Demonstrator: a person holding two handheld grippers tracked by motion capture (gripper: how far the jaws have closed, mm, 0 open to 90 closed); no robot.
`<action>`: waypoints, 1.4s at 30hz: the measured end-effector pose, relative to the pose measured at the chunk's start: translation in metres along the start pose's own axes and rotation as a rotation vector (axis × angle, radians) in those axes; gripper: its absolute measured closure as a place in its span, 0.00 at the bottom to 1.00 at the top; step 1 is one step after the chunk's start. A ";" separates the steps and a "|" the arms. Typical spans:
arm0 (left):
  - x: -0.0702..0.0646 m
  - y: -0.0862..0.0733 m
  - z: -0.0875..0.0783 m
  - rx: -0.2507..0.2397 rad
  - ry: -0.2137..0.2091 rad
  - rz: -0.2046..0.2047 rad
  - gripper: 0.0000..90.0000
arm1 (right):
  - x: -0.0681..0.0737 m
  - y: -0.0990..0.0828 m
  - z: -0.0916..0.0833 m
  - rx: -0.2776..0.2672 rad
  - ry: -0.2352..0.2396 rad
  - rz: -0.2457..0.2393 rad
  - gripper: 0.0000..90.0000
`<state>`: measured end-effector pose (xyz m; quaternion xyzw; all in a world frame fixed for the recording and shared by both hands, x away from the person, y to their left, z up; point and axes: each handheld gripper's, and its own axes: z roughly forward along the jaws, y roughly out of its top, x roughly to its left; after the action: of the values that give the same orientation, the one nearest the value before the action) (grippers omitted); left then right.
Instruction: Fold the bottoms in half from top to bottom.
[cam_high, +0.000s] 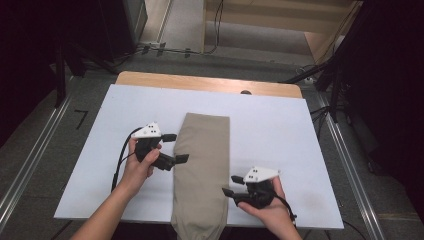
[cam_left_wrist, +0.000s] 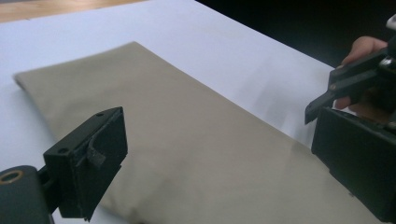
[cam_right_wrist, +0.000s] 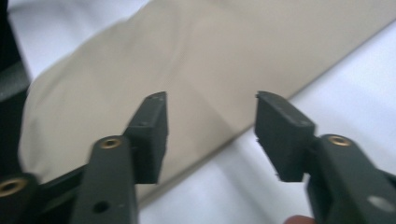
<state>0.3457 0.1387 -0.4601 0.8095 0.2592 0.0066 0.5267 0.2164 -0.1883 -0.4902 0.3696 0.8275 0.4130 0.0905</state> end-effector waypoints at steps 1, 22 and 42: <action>0.004 0.002 0.002 0.007 0.001 -0.003 0.05 | -0.006 0.007 0.001 -0.016 -0.015 0.001 0.41; 0.077 0.040 0.047 0.065 0.089 -0.068 0.00 | -0.113 0.096 0.065 -0.040 -0.052 0.143 0.11; 0.119 0.032 0.090 0.221 0.329 -0.113 0.43 | -0.171 0.103 0.110 0.041 -0.208 0.228 0.57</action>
<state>0.4869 0.1033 -0.5041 0.8345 0.3860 0.0805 0.3849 0.4432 -0.1986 -0.5100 0.5035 0.7748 0.3630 0.1205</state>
